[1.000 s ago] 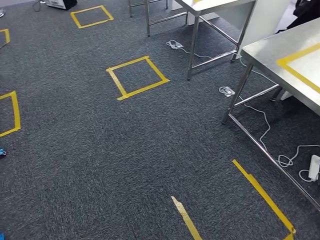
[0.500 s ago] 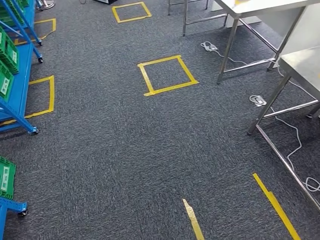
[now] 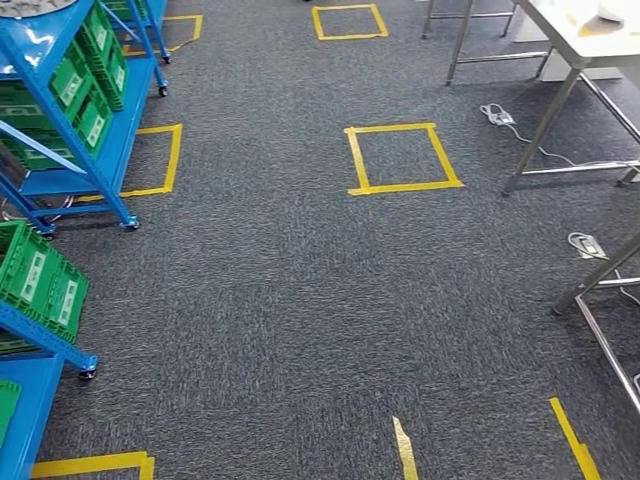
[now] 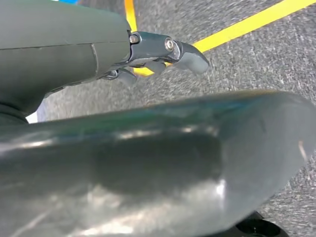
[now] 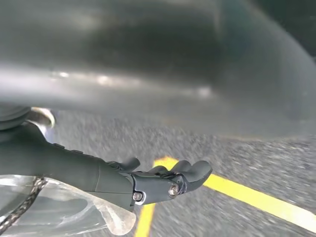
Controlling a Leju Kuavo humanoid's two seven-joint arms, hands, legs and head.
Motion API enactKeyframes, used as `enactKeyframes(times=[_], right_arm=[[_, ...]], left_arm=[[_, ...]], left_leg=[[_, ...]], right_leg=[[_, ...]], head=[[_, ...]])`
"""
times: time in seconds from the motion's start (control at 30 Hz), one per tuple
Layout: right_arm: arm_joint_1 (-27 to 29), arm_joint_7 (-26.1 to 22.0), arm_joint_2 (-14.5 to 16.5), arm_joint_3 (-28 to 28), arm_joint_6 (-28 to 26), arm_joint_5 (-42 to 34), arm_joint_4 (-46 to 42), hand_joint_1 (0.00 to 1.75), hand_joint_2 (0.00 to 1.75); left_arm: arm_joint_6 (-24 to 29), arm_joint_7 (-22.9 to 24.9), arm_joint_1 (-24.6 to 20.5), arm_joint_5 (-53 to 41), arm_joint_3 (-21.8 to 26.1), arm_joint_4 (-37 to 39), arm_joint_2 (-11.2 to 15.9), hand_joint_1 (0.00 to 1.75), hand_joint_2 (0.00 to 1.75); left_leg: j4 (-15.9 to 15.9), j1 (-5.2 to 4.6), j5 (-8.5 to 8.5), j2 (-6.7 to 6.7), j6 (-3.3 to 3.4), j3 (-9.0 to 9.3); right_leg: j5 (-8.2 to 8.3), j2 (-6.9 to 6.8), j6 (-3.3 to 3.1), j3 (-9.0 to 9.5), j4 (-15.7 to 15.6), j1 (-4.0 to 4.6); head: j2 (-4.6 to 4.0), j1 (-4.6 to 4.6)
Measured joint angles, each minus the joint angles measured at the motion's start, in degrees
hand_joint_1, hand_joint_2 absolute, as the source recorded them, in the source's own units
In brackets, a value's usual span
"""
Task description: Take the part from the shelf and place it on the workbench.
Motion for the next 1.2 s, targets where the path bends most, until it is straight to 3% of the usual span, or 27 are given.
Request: enactKeyframes(times=[0.07, 0.13, 0.17, 0.23, 0.3, 0.33, 0.37, 0.4, 0.47, 0.5, 0.53, 0.6, 0.67, 0.73, 0.8, 0.87, 0.9, 0.93, 0.97, 1.03, 1.1, 1.17, 1.2], right_arm=[[0.0, 0.0, -0.1, 0.2, -0.1, 0.1, 0.1, 0.00, 0.00], [-0.1, 0.1, -0.3, 0.3, -0.1, 0.2, 0.1, 0.00, 0.00], [-0.1, 0.1, -0.3, 0.4, 0.0, 0.2, 0.1, 0.00, 0.00], [-0.1, 0.0, -0.3, 0.4, 0.0, 0.4, 0.1, 0.00, 0.00], [0.0, -0.1, -0.3, 0.5, 0.0, 0.5, 0.1, 0.00, 0.00], [0.1, -0.2, -0.3, 0.5, 0.1, 0.6, 0.1, 0.00, 0.00], [0.1, -0.2, -0.3, 0.5, 0.1, 0.6, 0.1, 0.00, 0.00], [0.1, -0.2, -0.3, 0.5, 0.1, 0.6, 0.1, 0.00, 0.00], [0.1, -0.2, -0.3, 0.7, 0.1, 0.6, 0.1, 0.00, 0.00], [0.1, -0.2, -0.3, 0.7, 0.1, 0.6, 0.1, 0.00, 0.00], [0.1, -0.2, -0.3, 0.8, 0.1, 0.6, 0.1, 0.00, 0.00], [0.0, -0.2, -0.3, 0.9, 0.1, 0.6, 0.1, 0.00, 0.00], [-0.3, -0.2, -0.4, 0.9, 0.1, 0.7, 0.1, 0.00, 0.00], [-0.5, -0.3, -0.3, 1.1, 0.1, 0.7, 0.1, 0.00, 0.00], [-0.5, -0.3, -0.3, 1.2, 0.1, 0.7, 0.2, 0.00, 0.00], [-0.3, -0.3, -0.3, 1.3, 0.1, 0.9, 0.2, 0.00, 0.00], [-0.3, -0.2, -0.3, 1.3, 0.2, 1.0, 0.2, 0.00, 0.00], [-0.2, -0.2, -0.3, 1.3, 0.4, 1.2, 0.3, 0.00, 0.00], [-0.1, -0.1, -0.4, 1.4, 0.7, 1.5, 0.3, 0.00, 0.00], [-0.1, 0.1, -0.4, 1.7, 1.3, 2.1, 0.3, 0.00, 0.00], [-0.1, 0.6, -0.4, 2.0, 2.1, 2.8, 0.4, 0.00, 0.00], [-0.1, 1.4, -0.4, 2.5, 2.8, 3.7, 0.5, 0.00, 0.00], [0.0, 1.6, -0.3, 2.8, 2.9, 4.1, 0.5, 0.00, 0.00]], left_arm=[[-0.1, -0.2, -0.1, 0.0, 0.0, 0.0, 0.0, 0.00, 0.00], [-0.1, -0.4, 0.0, 0.1, 0.0, 0.0, 0.0, 0.00, 0.00], [0.0, -0.4, 0.2, 0.1, 0.0, 0.0, 0.1, 0.00, 0.00], [0.1, -0.2, 0.3, 0.3, 0.0, 0.0, 0.2, 0.00, 0.00], [0.2, 0.0, 0.1, 0.5, 0.0, 0.0, 0.2, 0.00, 0.00], [0.2, 0.1, 0.1, 0.5, 0.0, 0.0, 0.2, 0.00, 0.00], [0.2, 0.2, 0.1, 0.6, 0.0, 0.0, 0.2, 0.00, 0.00], [0.2, 0.3, 0.2, 0.6, 0.0, 0.0, 0.2, 0.00, 0.00], [0.3, 0.4, 0.4, 0.7, 0.0, 0.0, 0.3, 0.00, 0.00], [0.3, 0.4, 0.3, 0.7, 0.0, 0.0, 0.3, 0.00, 0.00], [0.3, 0.4, 0.2, 0.7, 0.0, 0.0, 0.4, 0.00, 0.00], [0.3, 0.4, 0.1, 0.7, 0.0, 0.0, 0.4, 0.00, 0.00], [0.3, 0.4, 0.2, 0.7, 0.0, 0.0, 0.4, 0.00, 0.00], [0.4, 0.4, 0.3, 0.7, 0.1, 0.0, 0.5, 0.00, 0.00], [0.4, 0.4, 0.1, 0.7, 0.1, 0.0, 0.5, 0.00, 0.00], [0.4, 0.4, 0.0, 0.8, 0.1, 0.0, 0.5, 0.00, 0.00], [0.5, 0.5, 0.0, 0.9, 0.1, 0.0, 0.5, 0.00, 0.00], [0.6, 0.5, 0.0, 1.1, 0.1, 0.0, 0.5, 0.00, 0.00], [0.8, 0.7, 0.1, 1.2, 0.1, 0.0, 0.5, 0.00, 0.00], [1.3, 1.0, 0.0, 1.4, 0.1, 0.0, 0.5, 0.00, 0.00], [1.7, 1.0, 0.0, 1.8, 0.2, 0.0, 0.5, 0.00, 0.00], [1.9, 0.3, 0.2, 2.6, 0.4, 0.0, 0.4, 0.00, 0.00], [2.1, -0.1, 0.3, 3.1, 0.7, 0.0, 0.4, 0.00, 0.00]], left_leg=[[0.2, 0.06, -0.03, -1.34, -0.54, -0.33], [0.2, 0.27, 0.21, -2.54, -1.29, -0.72], [0.3, 0.34, 0.11, -2.42, -1.62, -0.85], [2.7, 0.22, -1.56, -0.02, -2.14, -1.89], [9.7, 0.29, -5.31, 3.16, -2.63, -5.03], [13.8, 0.45, -7.03, 3.87, -2.87, -6.95], [16.4, 0.63, -7.71, 4.08, -3.06, -8.20], [16.9, 0.80, -7.25, 4.21, -3.20, -8.44], [11.2, 0.99, -3.44, 5.09, -3.24, -5.53], [7.0, 0.85, -1.71, 6.61, -3.15, -3.36], [3.5, 0.65, -0.57, 8.01, -2.88, -1.63], [0.6, 0.17, -0.34, 9.63, -2.22, -0.37], [0.3, 0.11, -0.26, 8.39, -1.43, -0.46], [-0.1, 0.31, -0.02, 7.00, -0.69, -0.28], [-0.2, 0.43, 0.09, 5.54, -0.16, -0.23], [-0.2, 0.30, 0.07, 3.87, 0.06, -0.25], [-0.2, 0.22, 0.06, 2.99, 0.09, -0.19], [-0.2, 0.17, 0.04, 2.10, 0.08, -0.08], [-0.1, 0.14, 0.01, 1.21, 0.05, 0.03], [0.0, 0.14, -0.12, -0.36, -0.18, 0.04], [0.2, 0.33, -0.10, -1.71, -0.78, -0.38], [0.1, 0.61, 0.11, -3.06, -1.58, -0.78], [0.4, 0.60, -0.12, -2.57, -1.93, -0.93]], right_leg=[[1.20, 1.91, -0.34, 2.18, -4.5, -0.10], [1.03, 1.33, -0.72, 2.75, -5.1, 0.05], [1.19, 0.66, -1.02, 2.87, -5.3, 0.04], [1.41, -0.80, -1.60, 3.22, -5.9, -0.09], [1.27, -2.59, -1.95, 3.49, -6.0, -0.03], [1.14, -3.61, -2.04, 3.57, -6.0, 0.03], [1.01, -4.52, -2.05, 3.67, -6.0, 0.05], [0.87, -5.36, -2.01, 3.79, -6.0, 0.05], [0.52, -6.82, -1.83, 4.27, -6.0, 0.05], [0.28, -7.46, -1.62, 4.54, -6.0, 0.14], [0.01, -8.05, -1.33, 4.65, -6.0, 0.30], [-0.42, -9.15, -0.70, 4.96, -6.0, 0.61], [-0.74, -10.07, -0.10, 5.38, -6.1, 0.55], [-2.17, -8.07, 0.45, 4.83, -4.5, 0.28], [-5.52, -4.46, 0.68, 1.69, 1.9, 0.12], [-8.07, -2.97, 0.64, -2.71, 9.8, 0.14], [-7.78, -2.76, 0.54, -3.98, 11.5, 0.16], [-6.26, -2.60, 0.38, -4.12, 10.7, 0.18], [-3.80, -2.21, 0.15, -3.14, 7.6, 0.18], [0.29, 0.66, -0.33, -0.08, -0.5, -0.01], [1.25, 3.07, -0.60, 1.87, -4.5, -0.11], [1.15, 2.39, -0.93, 2.46, -5.1, -0.01], [1.25, 1.62, -1.21, 2.65, -5.4, -0.04]], head=[[0.00, -0.04], [0.00, -0.06], [0.00, -0.08], [0.00, -0.27], [0.00, -0.46], [0.00, -0.49], [0.00, -0.48], [0.00, -0.49], [0.00, -0.50], [0.00, -0.50], [0.00, -0.49], [0.00, -0.36], [0.01, -0.27], [0.01, -0.02], [0.00, 0.31], [0.00, 0.35], [0.00, 0.35], [0.00, 0.34], [0.00, 0.34], [0.00, 0.32], [0.00, 0.28], [0.00, 0.27], [0.00, 0.25]])
